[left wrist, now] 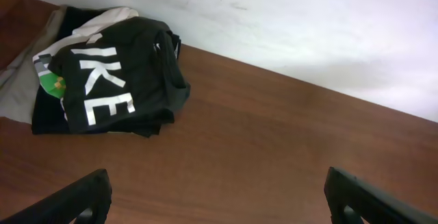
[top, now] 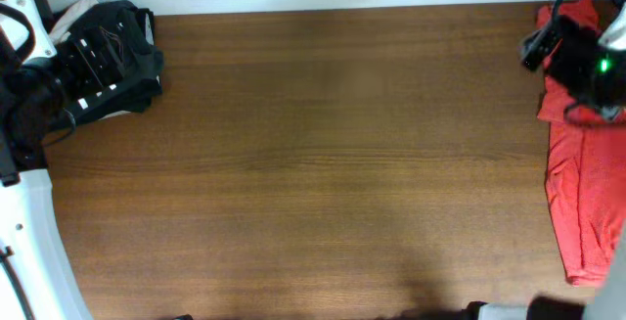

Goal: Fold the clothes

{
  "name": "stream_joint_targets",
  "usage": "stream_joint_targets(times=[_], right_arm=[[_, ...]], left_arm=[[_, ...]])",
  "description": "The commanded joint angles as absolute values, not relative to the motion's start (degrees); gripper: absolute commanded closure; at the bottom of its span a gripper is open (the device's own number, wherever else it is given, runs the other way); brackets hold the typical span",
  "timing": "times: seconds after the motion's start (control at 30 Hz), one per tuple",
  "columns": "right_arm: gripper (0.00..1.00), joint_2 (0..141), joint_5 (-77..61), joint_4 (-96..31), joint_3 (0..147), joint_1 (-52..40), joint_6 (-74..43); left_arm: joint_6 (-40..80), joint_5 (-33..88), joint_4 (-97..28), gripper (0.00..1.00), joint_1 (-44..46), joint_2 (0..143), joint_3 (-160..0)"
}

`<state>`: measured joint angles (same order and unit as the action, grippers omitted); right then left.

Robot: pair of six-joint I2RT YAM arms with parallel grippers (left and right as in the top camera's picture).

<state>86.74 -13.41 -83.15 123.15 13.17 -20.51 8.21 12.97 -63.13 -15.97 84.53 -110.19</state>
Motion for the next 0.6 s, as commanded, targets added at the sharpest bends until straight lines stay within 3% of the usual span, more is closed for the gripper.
stream_joint_targets(times=[0.0, 0.37, 0.5, 0.57], right_arm=[[0.01, 83.3, -14.6, -83.4, 123.2, 9.0, -19.6], [0.01, 82.3, -10.7, -87.3, 122.7, 8.4, -19.3], [0.01, 73.7, -5.5, -85.8, 118.9, 5.2, -19.3], [0.01, 65.2, -3.8, -80.1, 108.5, 5.3, -19.3]], left_arm=[[8.1, 13.8, -63.1, 0.01, -16.1, 84.0, -110.1], [8.1, 13.8, -63.2, 0.01, -16.1, 84.0, -110.1], [8.1, 13.8, -63.3, 0.01, -16.1, 84.0, -110.1], [8.1, 13.8, -63.3, 0.01, -16.1, 84.0, -110.1]])
